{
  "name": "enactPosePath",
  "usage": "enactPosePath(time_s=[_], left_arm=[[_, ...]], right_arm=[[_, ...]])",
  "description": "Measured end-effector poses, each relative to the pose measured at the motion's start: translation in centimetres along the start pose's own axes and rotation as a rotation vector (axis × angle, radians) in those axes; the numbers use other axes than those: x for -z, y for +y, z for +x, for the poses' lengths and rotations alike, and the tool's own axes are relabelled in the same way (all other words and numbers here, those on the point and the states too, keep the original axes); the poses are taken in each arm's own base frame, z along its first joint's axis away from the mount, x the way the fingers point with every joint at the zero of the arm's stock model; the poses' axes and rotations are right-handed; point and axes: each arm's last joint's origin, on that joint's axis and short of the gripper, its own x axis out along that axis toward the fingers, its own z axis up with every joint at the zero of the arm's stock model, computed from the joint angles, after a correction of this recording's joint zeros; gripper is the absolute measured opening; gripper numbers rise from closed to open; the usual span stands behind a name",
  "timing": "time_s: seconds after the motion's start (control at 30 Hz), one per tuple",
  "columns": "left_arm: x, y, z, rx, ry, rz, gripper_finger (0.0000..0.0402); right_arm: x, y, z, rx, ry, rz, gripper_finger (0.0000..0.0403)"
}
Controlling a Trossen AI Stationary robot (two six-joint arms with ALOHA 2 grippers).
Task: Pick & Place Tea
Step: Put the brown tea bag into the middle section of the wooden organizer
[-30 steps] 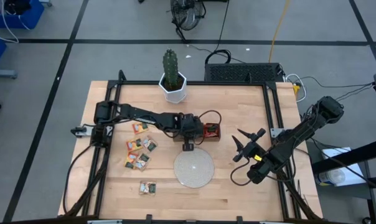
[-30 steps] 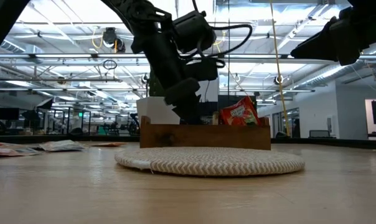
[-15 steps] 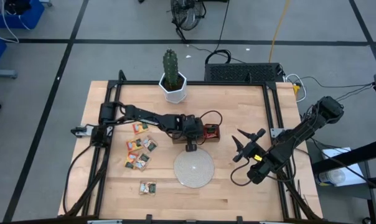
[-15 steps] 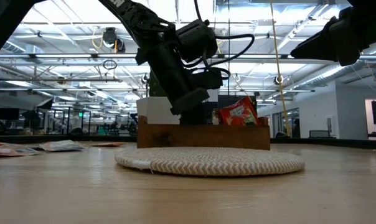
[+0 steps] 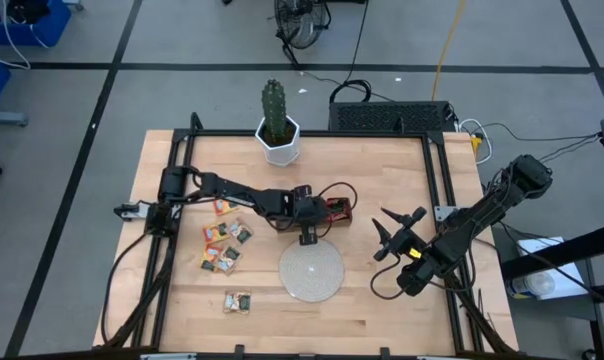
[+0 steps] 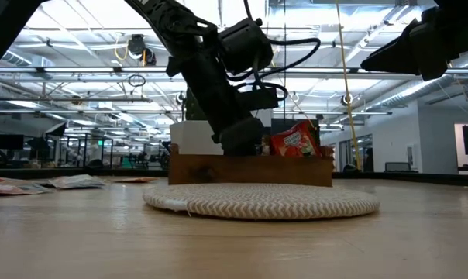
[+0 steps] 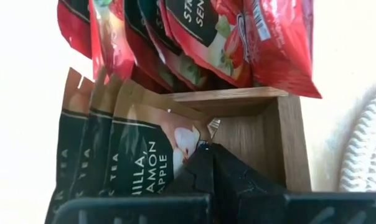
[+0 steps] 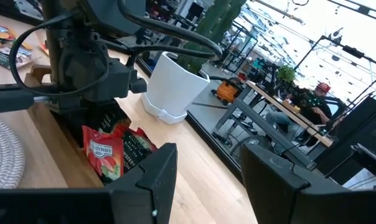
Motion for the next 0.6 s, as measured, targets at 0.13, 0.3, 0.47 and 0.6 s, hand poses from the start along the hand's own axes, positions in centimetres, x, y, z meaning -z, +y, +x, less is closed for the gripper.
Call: enactPosePath(time_s=[0.13, 0.3, 0.47, 0.6], left_arm=[[0.0, -0.2, 0.0, -0.006, 0.000, 0.004, 0.0000], [-0.1, -0.5, -0.9, 0.009, -0.004, 0.024, 0.0000], [-0.7, -0.7, -2.8, 0.028, -0.040, 0.030, 0.0002], [-1.0, -1.0, -3.4, 0.079, -0.064, 0.074, 0.0010]], right_arm=[[0.0, 0.0, 0.0, 0.000, 0.000, 0.003, 0.0160], [0.0, 0.0, 0.0, 0.000, -0.001, 0.006, 0.0160], [-0.1, 0.1, 0.0, 0.000, -0.001, 0.002, 0.0160], [-0.1, 0.1, 0.0, -0.001, -0.002, -0.001, 0.0160]])
